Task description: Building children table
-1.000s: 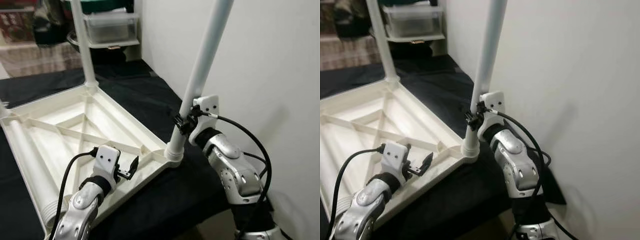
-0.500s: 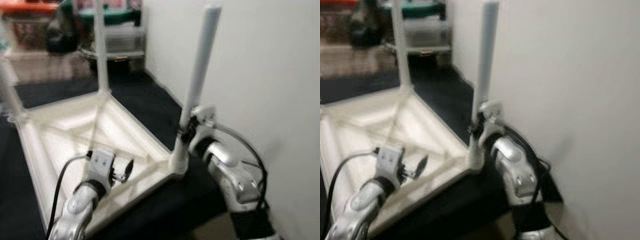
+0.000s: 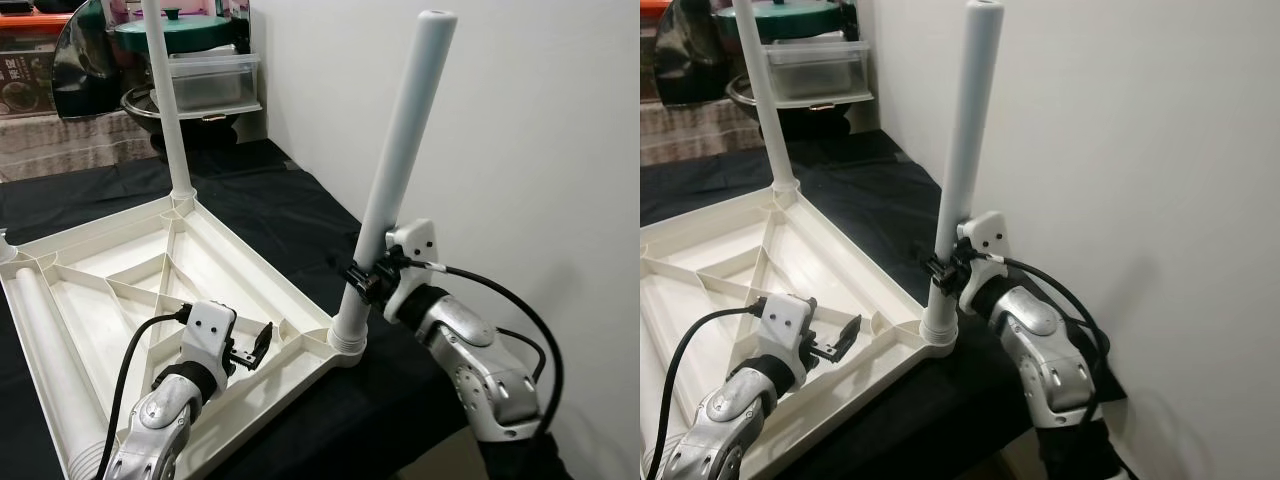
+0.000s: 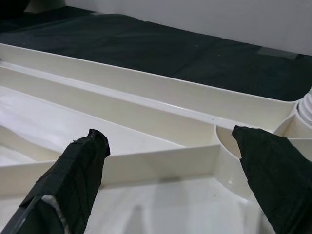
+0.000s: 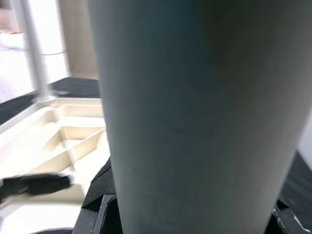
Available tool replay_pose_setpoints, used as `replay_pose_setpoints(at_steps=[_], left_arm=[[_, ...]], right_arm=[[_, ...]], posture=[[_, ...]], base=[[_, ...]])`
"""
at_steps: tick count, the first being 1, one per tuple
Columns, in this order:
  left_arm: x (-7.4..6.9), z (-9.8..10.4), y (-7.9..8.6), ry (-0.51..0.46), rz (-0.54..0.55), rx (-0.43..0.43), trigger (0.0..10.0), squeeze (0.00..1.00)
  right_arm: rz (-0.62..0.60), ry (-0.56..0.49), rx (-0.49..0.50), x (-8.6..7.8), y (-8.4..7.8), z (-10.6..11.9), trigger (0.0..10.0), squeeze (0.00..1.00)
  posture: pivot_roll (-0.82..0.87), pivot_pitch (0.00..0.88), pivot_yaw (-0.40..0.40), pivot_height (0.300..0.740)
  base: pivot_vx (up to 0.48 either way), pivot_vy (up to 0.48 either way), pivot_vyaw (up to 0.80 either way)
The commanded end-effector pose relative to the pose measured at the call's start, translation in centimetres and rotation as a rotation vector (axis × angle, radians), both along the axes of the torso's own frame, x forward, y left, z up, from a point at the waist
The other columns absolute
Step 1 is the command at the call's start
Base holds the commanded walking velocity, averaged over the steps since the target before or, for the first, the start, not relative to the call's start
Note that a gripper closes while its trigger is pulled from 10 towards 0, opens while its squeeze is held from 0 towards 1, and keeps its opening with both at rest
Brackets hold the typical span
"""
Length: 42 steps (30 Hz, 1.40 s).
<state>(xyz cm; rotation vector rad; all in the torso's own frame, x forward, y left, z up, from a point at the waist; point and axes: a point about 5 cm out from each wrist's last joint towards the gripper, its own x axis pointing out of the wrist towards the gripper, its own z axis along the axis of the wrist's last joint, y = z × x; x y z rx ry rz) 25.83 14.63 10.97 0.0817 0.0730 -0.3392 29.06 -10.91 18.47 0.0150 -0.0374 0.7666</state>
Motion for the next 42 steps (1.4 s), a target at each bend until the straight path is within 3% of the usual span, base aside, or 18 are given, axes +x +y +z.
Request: replay_pose_setpoints(at_steps=[1, 2, 7, 9, 15, 29, 32, 33, 34, 37, 39, 40, 41, 42], left_arm=[[0.0, -0.3, -0.1, 0.012, -0.001, 0.013, 10.0, 0.0], [0.0, -0.3, -0.1, 0.012, -0.001, 0.013, 10.0, 0.0], [0.0, -0.4, -0.3, 0.016, -0.005, 0.006, 10.0, 0.0], [0.0, -0.5, -0.4, 0.017, -0.005, 0.004, 10.0, 0.0], [0.0, -0.4, -0.2, 0.012, 0.015, 0.0, 10.0, 0.0], [-0.2, -0.6, -0.2, 0.015, 0.025, -0.003, 10.0, 0.0], [-0.2, -0.6, -0.2, 0.014, 0.024, -0.004, 10.0, 0.0], [-0.2, -0.6, -0.3, 0.014, 0.023, -0.004, 10.0, 0.0], [-0.1, -0.6, -0.3, 0.013, 0.024, -0.004, 10.0, 0.0], [-0.1, -0.6, -0.2, 0.012, 0.027, -0.002, 10.0, 0.0], [-0.1, -0.6, -0.1, 0.011, 0.033, 0.001, 10.0, 0.0], [-0.1, -0.6, -0.1, 0.011, 0.033, 0.001, 10.0, 0.0], [-0.1, -0.6, -0.1, 0.01, 0.037, 0.003, 10.0, 0.0], [-0.1, -0.6, -0.1, 0.01, 0.037, 0.003, 10.0, 0.0]], right_arm=[[0.179, 0.245, -0.032, -1.9, 1.6, -4.8, 10.0, 0.0], [0.179, 0.245, -0.032, -1.9, 1.6, -4.8, 10.0, 0.0], [0.423, 0.291, -0.022, -2.9, 1.3, -4.2, 10.0, 0.0], [0.452, 0.301, -0.006, -2.7, 1.3, -4.0, 10.0, 0.0], [0.512, 0.306, 0.058, -1.6, 1.6, -3.4, 10.0, 0.0], [0.551, 0.361, 0.117, -2.0, 1.4, -4.4, 10.0, 0.0], [0.507, 0.362, 0.106, -1.8, 1.3, -4.8, 10.0, 0.0], [0.43, 0.375, 0.057, -1.4, 1.3, -5.4, 10.0, 0.0], [0.267, 0.379, -0.013, -0.5, 1.2, -6.3, 10.0, 0.0], [0.185, 0.371, -0.057, 0.0, 1.1, -6.7, 10.0, 0.0], [0.004, 0.349, -0.107, 1.2, 0.5, -7.1, 10.0, 0.0], [0.004, 0.349, -0.107, 1.2, 0.5, -7.1, 10.0, 0.0], [-0.118, 0.33, -0.132, 1.9, -0.1, -7.2, 10.0, 0.0], [-0.118, 0.33, -0.132, 1.9, -0.1, -7.2, 10.0, 0.0]], posture=[[0.01, 0.0, -0.066, 0.74], [0.01, 0.0, -0.066, 0.74], [0.01, 0.0, -0.076, 0.74], [0.01, 0.0, -0.08, 0.74], [0.03, 0.0, -0.1, 0.74], [0.02, 0.0, -0.101, 0.74], [0.02, 0.0, -0.098, 0.74], [0.02, 0.0, -0.098, 0.74], [0.01, 0.0, -0.096, 0.74], [0.01, 0.0, -0.092, 0.74], [0.0, 0.0, -0.09, 0.74], [0.0, 0.0, -0.09, 0.74], [0.0, 0.0, -0.088, 0.74], [0.0, 0.0, -0.088, 0.74]], base=[[0.0, 0.0, 0.0], [0.0, 0.0, 0.0], [0.0, 0.0, 0.0], [0.0, 0.0, 0.0], [0.0, 0.0, 0.0], [0.0, 0.0, 0.0], [0.0, 0.0, 0.0], [0.0, 0.0, 0.0], [0.0, 0.0, 0.0], [0.0, 0.0, 0.0], [0.0, 0.0, 0.0], [0.0, 0.0, 0.0], [0.0, 0.0, 0.0], [0.0, 0.0, 0.0]])
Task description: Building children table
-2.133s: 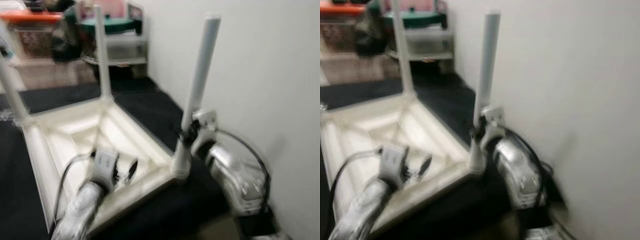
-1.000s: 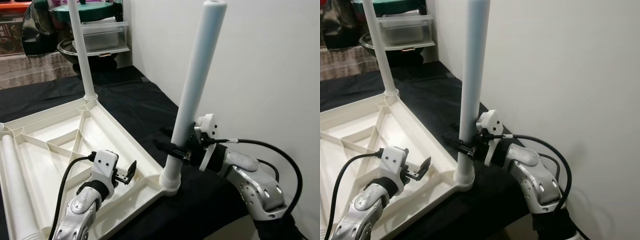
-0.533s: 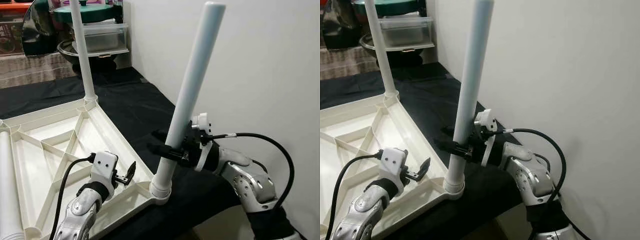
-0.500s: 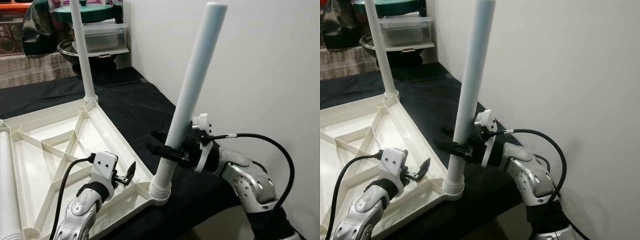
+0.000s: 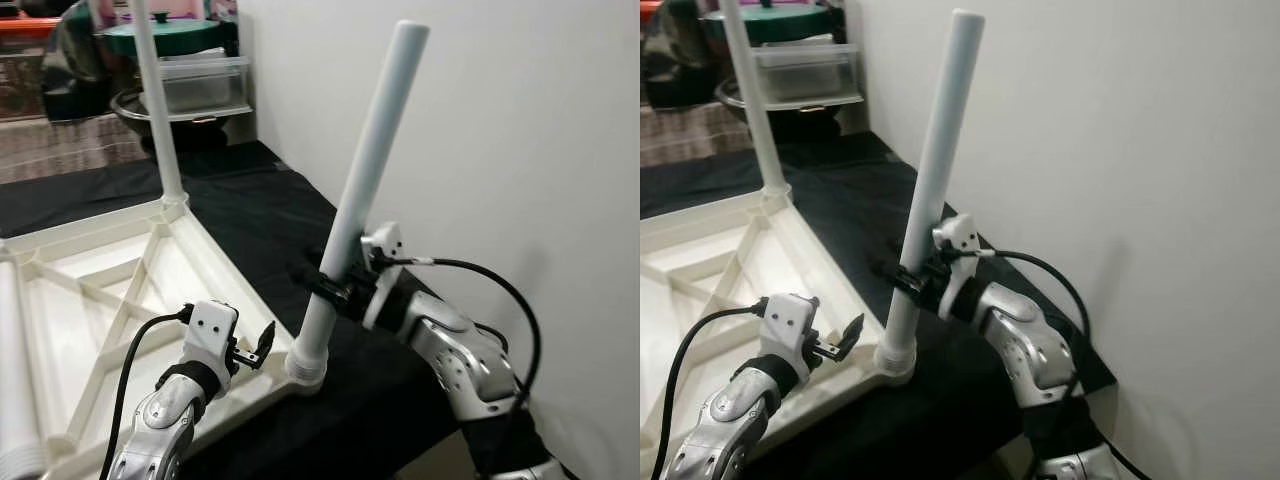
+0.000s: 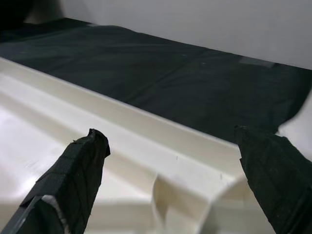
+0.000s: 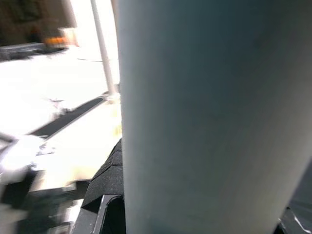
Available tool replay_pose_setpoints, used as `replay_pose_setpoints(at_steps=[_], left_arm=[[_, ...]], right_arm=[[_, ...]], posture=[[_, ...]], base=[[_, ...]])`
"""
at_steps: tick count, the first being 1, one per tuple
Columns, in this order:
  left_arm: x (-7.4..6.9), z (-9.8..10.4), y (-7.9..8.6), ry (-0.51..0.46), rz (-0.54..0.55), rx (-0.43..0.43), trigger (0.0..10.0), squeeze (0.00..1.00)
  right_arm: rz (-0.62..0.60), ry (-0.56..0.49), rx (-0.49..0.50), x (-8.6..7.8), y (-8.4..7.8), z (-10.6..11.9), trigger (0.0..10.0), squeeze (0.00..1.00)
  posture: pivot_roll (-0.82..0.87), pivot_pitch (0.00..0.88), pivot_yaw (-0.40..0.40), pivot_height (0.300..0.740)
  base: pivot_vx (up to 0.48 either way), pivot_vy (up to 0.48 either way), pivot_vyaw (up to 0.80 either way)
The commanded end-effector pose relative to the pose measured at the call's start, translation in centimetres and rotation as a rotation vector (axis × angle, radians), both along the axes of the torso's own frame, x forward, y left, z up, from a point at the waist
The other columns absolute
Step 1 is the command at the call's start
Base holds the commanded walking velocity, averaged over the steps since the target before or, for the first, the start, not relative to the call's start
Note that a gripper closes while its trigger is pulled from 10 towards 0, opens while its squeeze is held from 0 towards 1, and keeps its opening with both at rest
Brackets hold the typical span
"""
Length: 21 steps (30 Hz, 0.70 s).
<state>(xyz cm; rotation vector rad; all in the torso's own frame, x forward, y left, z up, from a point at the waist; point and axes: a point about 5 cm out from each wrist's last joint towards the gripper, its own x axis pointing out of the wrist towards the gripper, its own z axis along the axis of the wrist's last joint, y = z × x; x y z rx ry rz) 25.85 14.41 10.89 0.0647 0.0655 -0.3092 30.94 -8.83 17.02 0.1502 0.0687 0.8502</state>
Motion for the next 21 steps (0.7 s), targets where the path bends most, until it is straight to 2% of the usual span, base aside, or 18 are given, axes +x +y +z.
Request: replay_pose_setpoints(at_steps=[1, 3, 6, 11, 19, 21], left_arm=[[0.0, -0.5, 0.2, 0.015, 0.012, 0.022, 10.0, 0.0], [0.1, -0.5, 0.3, 0.012, 0.026, 0.028, 10.0, 0.0], [0.1, -0.5, 0.4, 0.011, 0.033, 0.029, 10.0, 0.0], [0.2, -0.6, 0.8, 0.015, 0.058, 0.037, 10.0, 0.0], [0.2, -0.7, 1.0, 0.019, 0.073, 0.04, 10.0, 0.0], [0.1, -0.7, 1.1, 0.023, 0.078, 0.039, 10.0, 0.0]], right_arm=[[-0.316, 0.181, -0.264, 0.7, -3.1, -5.8, 10.0, 0.0], [-0.477, 0.148, -0.321, 1.3, -4.4, -5.7, 10.0, 0.0], [-0.499, 0.14, -0.349, 1.3, -4.7, -5.7, 10.0, 0.0], [-0.531, 0.195, -0.442, 1.5, -4.8, -6.9, 10.0, 0.0], [-0.58, 0.22, -0.456, 1.9, -4.7, -7.2, 10.0, 0.0], [-0.629, 0.254, -0.409, 2.2, -4.5, -7.4, 10.0, 0.0]], posture=[[0.0, 0.0, -0.088, 0.74], [0.01, 0.0, -0.088, 0.74], [0.01, 0.0, -0.088, 0.74], [0.01, 0.0, -0.092, 0.74], [0.02, 0.0, -0.1, 0.74], [0.02, 0.0, -0.1, 0.74]], base=[[0.0, 0.0, 0.0], [0.0, 0.0, 0.0], [0.0, 0.0, 0.0], [0.0, 0.0, 0.0], [0.0, 0.0, 0.0], [0.0, 0.0, 0.0]])
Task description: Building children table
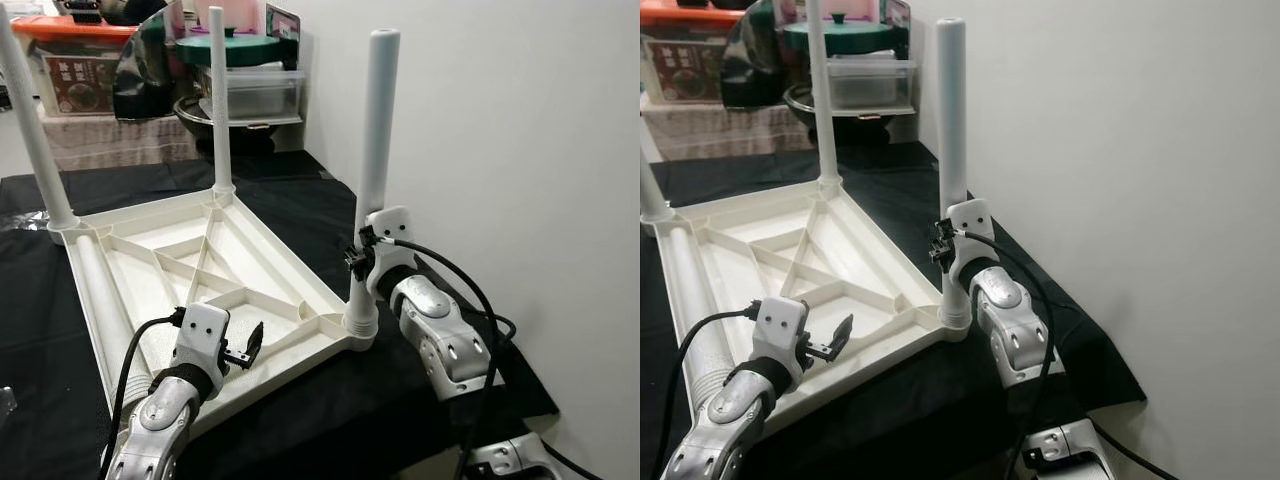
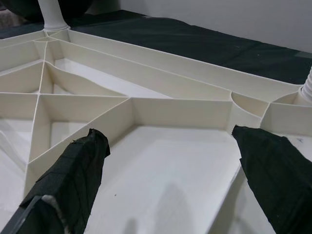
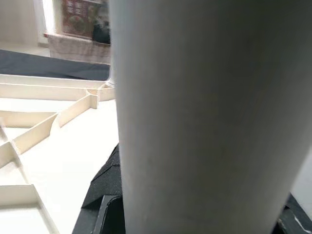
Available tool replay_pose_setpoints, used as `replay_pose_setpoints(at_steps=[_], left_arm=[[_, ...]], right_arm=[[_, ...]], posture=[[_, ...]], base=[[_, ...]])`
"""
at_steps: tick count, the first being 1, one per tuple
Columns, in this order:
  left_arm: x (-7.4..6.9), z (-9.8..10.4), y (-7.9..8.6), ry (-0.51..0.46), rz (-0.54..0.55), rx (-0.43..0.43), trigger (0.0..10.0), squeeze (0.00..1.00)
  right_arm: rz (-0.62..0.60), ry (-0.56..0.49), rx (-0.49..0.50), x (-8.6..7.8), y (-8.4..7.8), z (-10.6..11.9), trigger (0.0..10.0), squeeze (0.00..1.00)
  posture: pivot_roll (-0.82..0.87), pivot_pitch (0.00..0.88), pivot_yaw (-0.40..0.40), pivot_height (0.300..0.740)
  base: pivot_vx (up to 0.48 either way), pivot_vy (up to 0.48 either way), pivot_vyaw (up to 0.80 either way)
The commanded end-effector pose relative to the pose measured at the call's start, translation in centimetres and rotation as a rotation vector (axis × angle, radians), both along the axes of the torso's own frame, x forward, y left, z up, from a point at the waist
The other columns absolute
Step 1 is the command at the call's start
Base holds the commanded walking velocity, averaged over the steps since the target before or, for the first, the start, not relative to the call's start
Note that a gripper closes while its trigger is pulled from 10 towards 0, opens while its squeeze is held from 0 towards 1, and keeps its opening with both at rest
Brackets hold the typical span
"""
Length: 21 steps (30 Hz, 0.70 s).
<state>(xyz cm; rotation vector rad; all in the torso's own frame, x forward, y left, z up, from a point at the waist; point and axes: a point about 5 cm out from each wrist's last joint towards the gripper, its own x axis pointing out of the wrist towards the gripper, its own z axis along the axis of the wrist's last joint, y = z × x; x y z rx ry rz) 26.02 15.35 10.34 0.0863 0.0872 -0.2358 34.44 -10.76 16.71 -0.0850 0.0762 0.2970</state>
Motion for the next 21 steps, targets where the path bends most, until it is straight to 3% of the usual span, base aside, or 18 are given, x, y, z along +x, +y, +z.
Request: replay_pose_setpoints(at_steps=[1, 2, 7, 21], left_arm=[[0.0, -0.2, 0.2, 0.008, 0.005, 0.012, 10.0, 0.0], [0.0, -0.3, 0.2, 0.01, 0.01, 0.012, 10.0, 0.0], [0.0, -0.3, 0.3, 0.012, 0.011, 0.012, 10.0, 0.0], [0.2, -0.4, 0.1, 0.013, 0.002, 0.013, 10.0, 0.0]], right_arm=[[-0.131, 0.32, -0.075, -1.3, -2.6, -7.1, 10.0, 0.0], [-0.174, 0.34, -0.027, -1.5, -2.6, -7.5, 10.0, 0.0], [-0.201, 0.384, 0.014, -2.0, -2.7, -8.2, 10.0, 0.0], [-0.213, 0.369, 0.004, -2.0, -2.7, -8.1, 10.0, 0.0]], posture=[[0.02, 0.0, -0.1, 0.74], [0.02, 0.0, -0.1, 0.74], [0.02, 0.0, -0.095, 0.74], [0.01, 0.0, -0.089, 0.74]], base=[[0.0, 0.0, 0.0], [0.0, 0.0, 0.0], [0.0, 0.0, 0.0], [0.0, 0.0, 0.0]])
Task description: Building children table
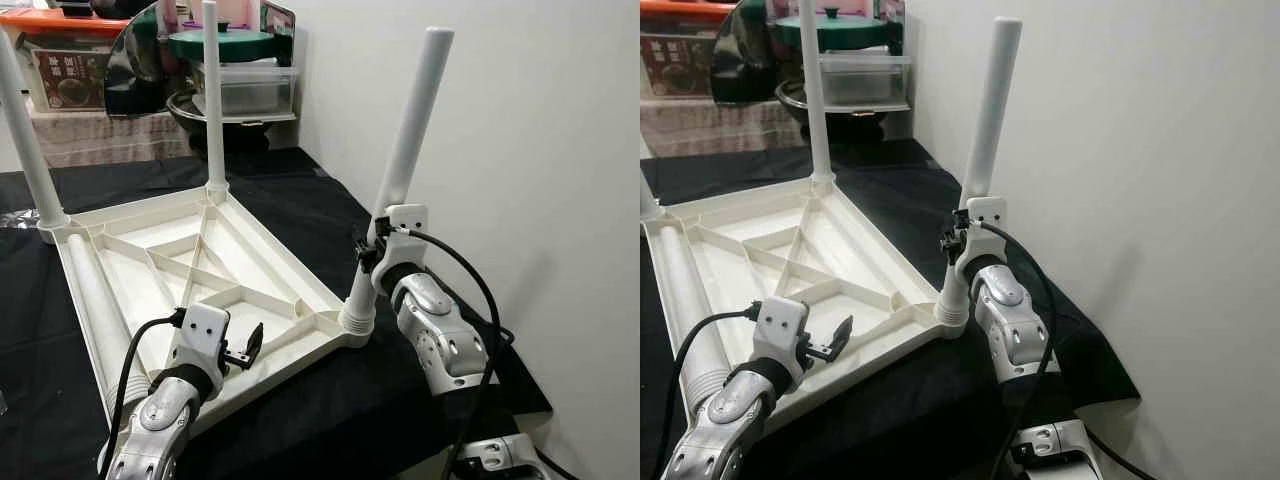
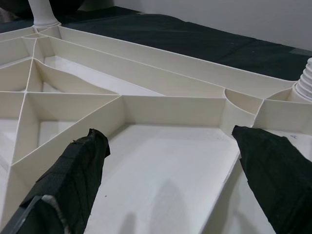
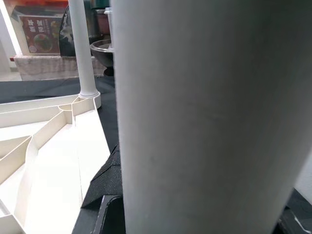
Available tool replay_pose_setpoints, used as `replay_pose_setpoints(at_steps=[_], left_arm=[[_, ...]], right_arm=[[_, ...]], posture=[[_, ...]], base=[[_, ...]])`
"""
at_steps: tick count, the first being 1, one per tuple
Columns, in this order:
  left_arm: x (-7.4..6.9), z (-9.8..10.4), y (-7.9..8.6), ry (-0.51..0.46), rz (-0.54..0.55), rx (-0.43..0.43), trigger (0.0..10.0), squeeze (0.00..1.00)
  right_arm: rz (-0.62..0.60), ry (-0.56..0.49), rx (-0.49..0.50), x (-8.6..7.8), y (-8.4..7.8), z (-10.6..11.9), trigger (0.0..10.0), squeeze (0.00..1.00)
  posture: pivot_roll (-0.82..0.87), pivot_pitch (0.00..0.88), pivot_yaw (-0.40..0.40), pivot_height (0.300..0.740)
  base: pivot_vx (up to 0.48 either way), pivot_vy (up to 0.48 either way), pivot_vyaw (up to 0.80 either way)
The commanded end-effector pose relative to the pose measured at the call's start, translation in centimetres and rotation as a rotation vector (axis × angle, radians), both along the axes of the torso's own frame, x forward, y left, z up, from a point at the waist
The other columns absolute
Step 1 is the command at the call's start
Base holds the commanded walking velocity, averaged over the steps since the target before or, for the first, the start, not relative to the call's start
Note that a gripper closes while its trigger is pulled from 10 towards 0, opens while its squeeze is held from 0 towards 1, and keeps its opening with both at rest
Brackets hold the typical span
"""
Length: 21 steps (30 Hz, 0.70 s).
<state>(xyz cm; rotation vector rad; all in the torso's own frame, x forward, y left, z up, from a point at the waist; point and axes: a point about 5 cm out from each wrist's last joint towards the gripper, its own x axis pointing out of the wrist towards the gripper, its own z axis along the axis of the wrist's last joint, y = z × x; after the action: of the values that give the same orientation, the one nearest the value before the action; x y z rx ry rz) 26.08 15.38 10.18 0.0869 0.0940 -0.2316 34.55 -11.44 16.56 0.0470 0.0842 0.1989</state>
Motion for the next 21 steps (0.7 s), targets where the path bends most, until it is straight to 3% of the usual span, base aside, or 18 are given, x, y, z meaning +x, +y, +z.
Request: replay_pose_setpoints(at_steps=[1, 15, 21], left_arm=[[0.1, -0.3, 0.1, 0.006, -0.002, 0.012, 10.0, 0.0], [0.1, -0.4, 0.1, 0.01, -0.002, 0.016, 10.0, 0.0], [0.2, -0.4, 0.3, 0.009, -0.003, 0.022, 10.0, 0.0]], right_arm=[[-0.086, 0.353, -0.105, -2.1, -2.0, -7.8, 10.0, 0.0], [-0.064, 0.333, -0.091, -2.4, -1.7, -7.7, 10.0, 0.0], [-0.034, 0.256, -0.009, -2.4, -1.1, -6.7, 10.0, 0.0]], posture=[[0.01, 0.0, -0.089, 0.74], [0.01, 0.0, -0.083, 0.74], [0.01, 0.0, -0.08, 0.74]], base=[[0.0, 0.0, 0.0], [0.0, 0.0, 0.0], [0.0, 0.0, 0.0]])
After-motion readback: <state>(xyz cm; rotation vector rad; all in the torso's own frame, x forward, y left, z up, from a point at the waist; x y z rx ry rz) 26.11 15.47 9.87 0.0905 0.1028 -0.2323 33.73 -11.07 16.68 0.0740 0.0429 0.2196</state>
